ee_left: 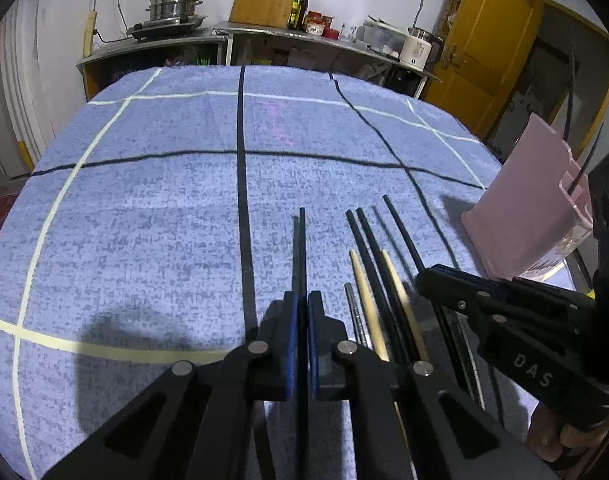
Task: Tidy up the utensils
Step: 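Return the right gripper to the chopsticks and grasp another black pair, then carry the black chopsticks with the right gripper above the pink basket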
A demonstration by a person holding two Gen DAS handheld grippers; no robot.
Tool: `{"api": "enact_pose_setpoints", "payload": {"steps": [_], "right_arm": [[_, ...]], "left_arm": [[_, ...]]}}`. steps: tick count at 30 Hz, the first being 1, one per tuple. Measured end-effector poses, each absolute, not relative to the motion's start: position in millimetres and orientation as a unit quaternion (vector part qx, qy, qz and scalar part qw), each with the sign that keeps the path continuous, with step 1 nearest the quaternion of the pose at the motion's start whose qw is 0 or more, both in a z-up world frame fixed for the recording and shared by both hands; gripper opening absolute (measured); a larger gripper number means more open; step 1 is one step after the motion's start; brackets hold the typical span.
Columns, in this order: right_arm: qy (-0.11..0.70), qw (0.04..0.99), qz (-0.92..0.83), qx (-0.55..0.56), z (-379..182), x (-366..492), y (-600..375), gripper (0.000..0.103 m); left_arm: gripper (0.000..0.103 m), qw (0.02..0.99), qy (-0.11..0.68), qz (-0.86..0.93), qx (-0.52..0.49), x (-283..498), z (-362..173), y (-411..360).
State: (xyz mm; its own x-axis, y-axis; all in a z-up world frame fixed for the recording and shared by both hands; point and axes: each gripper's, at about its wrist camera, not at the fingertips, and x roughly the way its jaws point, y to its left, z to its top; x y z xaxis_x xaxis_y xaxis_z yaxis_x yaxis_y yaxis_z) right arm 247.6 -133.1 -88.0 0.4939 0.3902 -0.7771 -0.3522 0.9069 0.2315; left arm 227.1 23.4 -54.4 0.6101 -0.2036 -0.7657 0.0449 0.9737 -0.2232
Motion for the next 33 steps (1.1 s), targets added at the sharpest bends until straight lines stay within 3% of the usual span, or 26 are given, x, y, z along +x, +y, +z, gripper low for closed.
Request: {"api": "enact_pose_setpoints", "payload": {"steps": [17, 33], "right_arm": [[0.359, 0.9, 0.242, 0.042, 6.3, 193.4, -166.1, 0.006], [0.303, 0.923, 0.228, 0.06, 54.1, 154.6, -205.4, 0.006]], "left_arm": [[0.005, 0.927, 0.346, -0.105, -0.101, 177.5, 51.6, 36.8], [0.005, 0.935, 0.31, -0.141, -0.096, 158.4, 105.8, 19.4]]}}
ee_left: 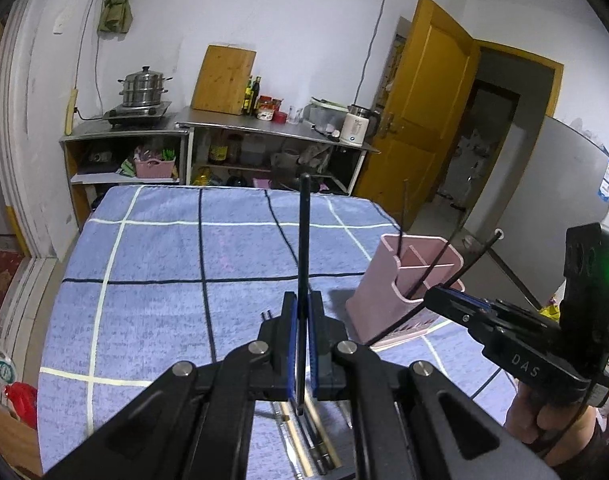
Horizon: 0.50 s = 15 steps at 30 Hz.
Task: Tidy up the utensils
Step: 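Carry the black chopsticks with the right gripper above the pink basket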
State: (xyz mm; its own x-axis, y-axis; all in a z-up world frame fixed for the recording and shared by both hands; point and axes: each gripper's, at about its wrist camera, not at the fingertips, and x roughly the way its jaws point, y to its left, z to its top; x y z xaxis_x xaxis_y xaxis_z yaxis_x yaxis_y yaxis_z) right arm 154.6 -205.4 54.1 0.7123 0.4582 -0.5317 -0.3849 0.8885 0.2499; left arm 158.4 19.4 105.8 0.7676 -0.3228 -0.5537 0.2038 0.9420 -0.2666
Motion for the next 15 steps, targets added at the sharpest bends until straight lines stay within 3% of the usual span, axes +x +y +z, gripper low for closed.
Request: {"api": "enact_pose_setpoints", "payload": {"steps": [15], "right_arm": [[0.279, 0.941, 0.173, 0.086, 80.5, 141.4, -277.9, 0.006]], "left_arm": [[0.005, 0.922, 0.308, -0.218, -0.093, 180.4, 131.0, -52.6]]}}
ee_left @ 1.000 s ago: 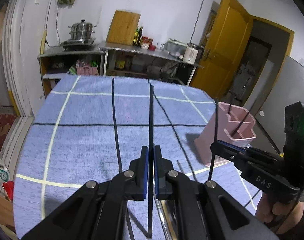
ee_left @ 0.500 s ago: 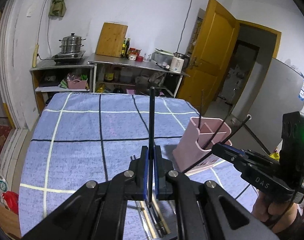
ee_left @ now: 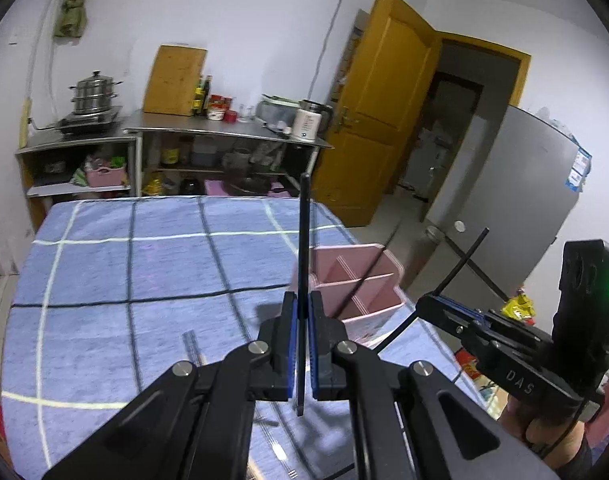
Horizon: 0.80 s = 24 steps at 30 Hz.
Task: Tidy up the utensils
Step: 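Carry the black chopsticks with the right gripper above the pink basket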
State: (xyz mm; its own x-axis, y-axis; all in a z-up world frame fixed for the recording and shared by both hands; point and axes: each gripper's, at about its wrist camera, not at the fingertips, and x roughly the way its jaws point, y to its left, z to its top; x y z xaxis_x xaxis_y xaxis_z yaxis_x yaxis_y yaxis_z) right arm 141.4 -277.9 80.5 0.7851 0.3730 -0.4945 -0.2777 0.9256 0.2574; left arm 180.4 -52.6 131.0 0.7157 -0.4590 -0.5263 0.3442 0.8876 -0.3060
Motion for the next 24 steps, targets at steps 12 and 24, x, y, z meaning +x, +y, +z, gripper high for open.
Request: {"api": "enact_pose_setpoints", "payload": {"steps": [12, 24], "right_arm": [[0.223, 0.96, 0.136, 0.104, 129.8, 161.3, -323.1, 0.006], [0.239, 0.957, 0.123, 0.112, 102.3, 194.9, -321.6, 0.006]], "left_arm": [[0.005, 0.93, 0.262, -0.239, -0.1, 219.2, 182.6, -88.4], [0.005, 0.93, 0.279, -0.223, -0.089, 250.8, 148.9, -101.1]]}}
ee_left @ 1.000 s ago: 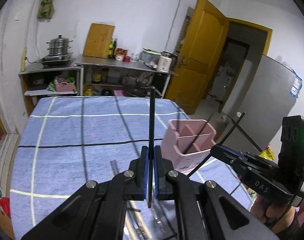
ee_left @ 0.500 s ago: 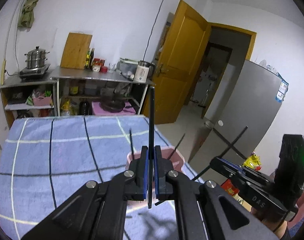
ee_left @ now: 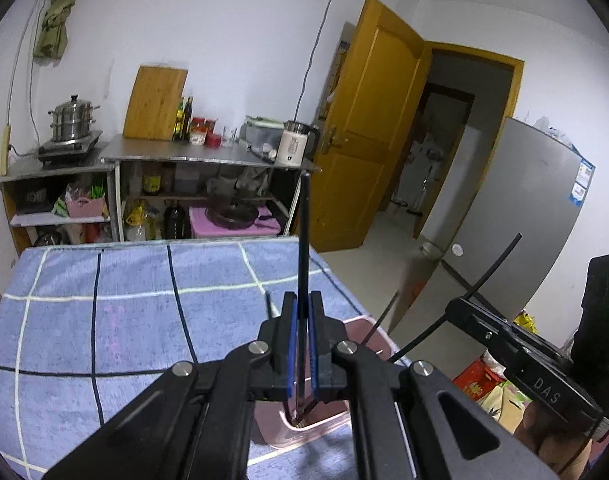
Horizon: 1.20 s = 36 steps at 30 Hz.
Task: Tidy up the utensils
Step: 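Carry the black chopsticks with the right gripper above the pink basket, then drop the chopsticks into the basket by opening the right gripper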
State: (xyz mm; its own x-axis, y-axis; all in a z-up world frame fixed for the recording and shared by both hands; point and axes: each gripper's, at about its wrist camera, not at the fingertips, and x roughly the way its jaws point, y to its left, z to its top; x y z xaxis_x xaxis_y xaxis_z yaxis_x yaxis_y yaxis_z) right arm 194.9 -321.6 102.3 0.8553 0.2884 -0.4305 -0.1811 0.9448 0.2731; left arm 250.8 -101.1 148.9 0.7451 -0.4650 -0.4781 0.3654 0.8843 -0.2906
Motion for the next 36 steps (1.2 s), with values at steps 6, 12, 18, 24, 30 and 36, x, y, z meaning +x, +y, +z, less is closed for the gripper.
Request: {"api": "enact_pose_setpoints", "payload": {"steps": [6, 12, 18, 24, 30, 36], "right_arm": [[0.276, 0.947, 0.118, 0.113, 68.6, 211.5, -319.1, 0.006], [0.305, 0.939, 0.113, 0.112, 43.6, 223.0, -316.6, 0.006], [0.313, 0.936, 0.111, 0.115, 38.3, 224.0, -317.2, 0.006], [0.302, 0.941, 0.107, 0.113, 46.6, 212.1, -320.5, 0.011], [0.288, 0.945, 0.104, 0.118, 56.4, 194.4, -324.7, 0.016], [0.27, 0.95, 0.107, 0.114, 61.8, 167.6, -320.5, 0.016]], "left_arm": [[0.005, 0.923, 0.305, -0.216, -0.089, 261.2, 119.9, -101.2], [0.006, 0.917, 0.323, -0.218, -0.087, 264.3, 100.1, -103.1], [0.006, 0.917, 0.322, -0.224, -0.074, 260.1, 97.1, -110.8], [0.03, 0.919, 0.312, -0.227, -0.079, 251.9, 104.3, -104.4], [0.033, 0.923, 0.296, -0.229, -0.09, 233.6, 112.7, -90.3], [0.033, 0.93, 0.28, -0.217, -0.096, 203.6, 111.1, -68.7]]}}
